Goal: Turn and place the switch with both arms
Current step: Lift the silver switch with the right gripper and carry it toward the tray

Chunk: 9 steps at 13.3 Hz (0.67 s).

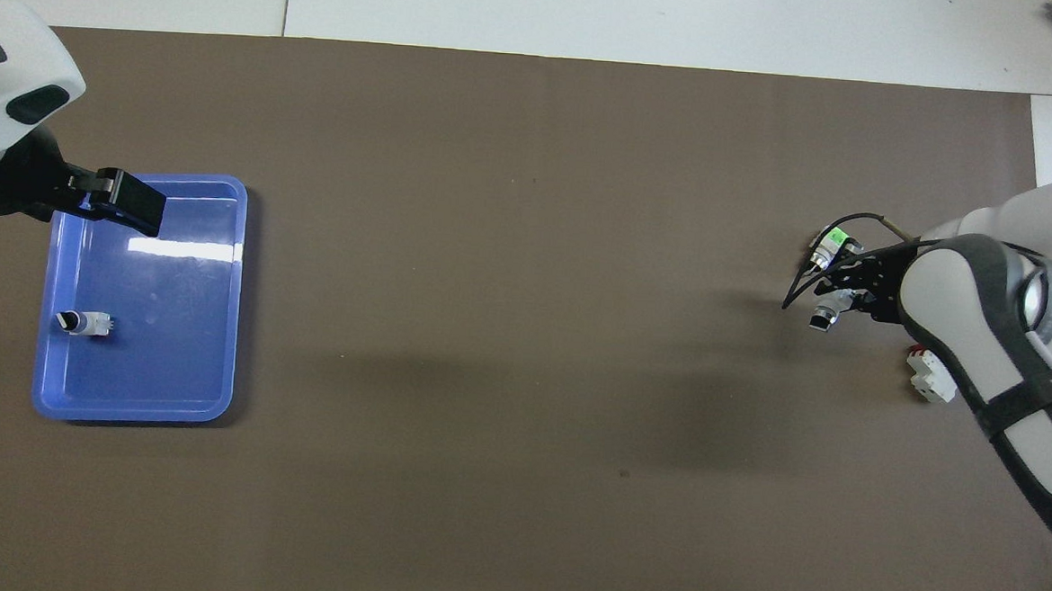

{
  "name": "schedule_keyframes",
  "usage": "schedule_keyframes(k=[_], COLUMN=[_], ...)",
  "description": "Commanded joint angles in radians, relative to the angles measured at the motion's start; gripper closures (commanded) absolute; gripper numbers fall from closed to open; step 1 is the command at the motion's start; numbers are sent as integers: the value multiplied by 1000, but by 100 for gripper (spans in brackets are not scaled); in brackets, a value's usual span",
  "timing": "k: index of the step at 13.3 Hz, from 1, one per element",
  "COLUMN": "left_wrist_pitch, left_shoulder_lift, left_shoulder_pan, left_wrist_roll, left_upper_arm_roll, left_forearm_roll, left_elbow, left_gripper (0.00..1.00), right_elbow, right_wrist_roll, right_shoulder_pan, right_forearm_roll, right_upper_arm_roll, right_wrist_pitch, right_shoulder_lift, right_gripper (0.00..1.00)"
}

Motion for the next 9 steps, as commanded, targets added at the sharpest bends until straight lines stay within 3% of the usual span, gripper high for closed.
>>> schedule_keyframes(k=[1,3,7,9], left_wrist_pitch=[21,21,19,19], left_shoulder_lift=[-31,-31,-31,-31], left_shoulder_pan=[9,9,9,9], left_wrist_roll=[5,5,5,5], left_upper_arm_roll=[0,0,0,0], left_forearm_roll=[12,12,12,12], left_elbow=[-38,-38,-38,-38], left_gripper=[0,0,0,0], right_elbow=[146,231,392,403], right_wrist_roll=[62,198,768,962], right_shoulder_pan=[-15,47,261,285], right_forearm_roll=[113,112,142,324], right_upper_arm_roll=[8,29,40,60], right_wrist_pitch=[-170,-197,-156,-140], right_shoulder_lift=[14,15,67,67], right_gripper=[100,100,100,100])
